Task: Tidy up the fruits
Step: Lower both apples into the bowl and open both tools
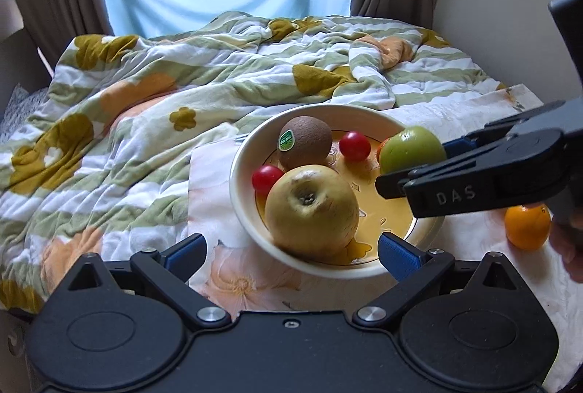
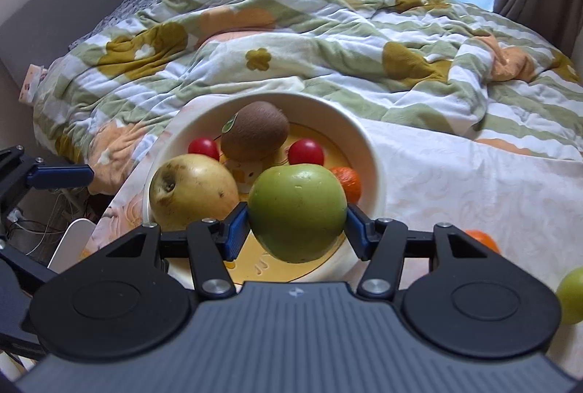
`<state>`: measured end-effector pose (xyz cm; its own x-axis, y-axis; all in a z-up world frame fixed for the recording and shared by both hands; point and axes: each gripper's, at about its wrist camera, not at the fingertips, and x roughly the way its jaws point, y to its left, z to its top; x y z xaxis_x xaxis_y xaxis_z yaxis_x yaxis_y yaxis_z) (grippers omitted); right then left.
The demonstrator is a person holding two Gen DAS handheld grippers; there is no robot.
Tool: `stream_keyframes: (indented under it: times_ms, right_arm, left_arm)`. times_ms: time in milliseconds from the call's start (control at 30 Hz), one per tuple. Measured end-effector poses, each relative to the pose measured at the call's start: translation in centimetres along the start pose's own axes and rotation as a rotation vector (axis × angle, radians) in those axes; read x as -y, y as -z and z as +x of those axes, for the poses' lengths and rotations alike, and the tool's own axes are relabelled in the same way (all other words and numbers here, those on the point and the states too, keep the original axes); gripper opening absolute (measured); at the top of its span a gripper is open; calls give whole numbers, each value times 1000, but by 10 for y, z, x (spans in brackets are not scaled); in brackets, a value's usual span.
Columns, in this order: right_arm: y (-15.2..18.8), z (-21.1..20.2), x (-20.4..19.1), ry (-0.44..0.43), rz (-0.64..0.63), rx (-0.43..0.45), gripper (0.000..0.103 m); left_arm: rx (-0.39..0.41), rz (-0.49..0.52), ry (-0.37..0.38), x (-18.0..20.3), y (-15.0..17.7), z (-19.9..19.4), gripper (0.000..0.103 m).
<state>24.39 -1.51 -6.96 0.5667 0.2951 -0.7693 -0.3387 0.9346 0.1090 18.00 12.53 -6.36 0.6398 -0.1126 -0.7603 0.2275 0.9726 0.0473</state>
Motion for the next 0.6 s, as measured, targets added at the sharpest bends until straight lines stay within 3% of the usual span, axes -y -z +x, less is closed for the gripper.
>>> stream_keyframes:
  times_ms: [467, 533, 600]
  right_arm:
    - [12, 19, -12, -15, -52, -28, 72]
    - [12, 14, -14, -7, -50, 5, 84]
    - [11, 9, -17, 20, -66, 23, 103]
  left_arm:
    - [3, -21, -8, -2, 11, -6, 102]
    - [6, -14, -15, -2, 12, -8, 102]
    - [6, -11, -21, -2, 13, -9, 102]
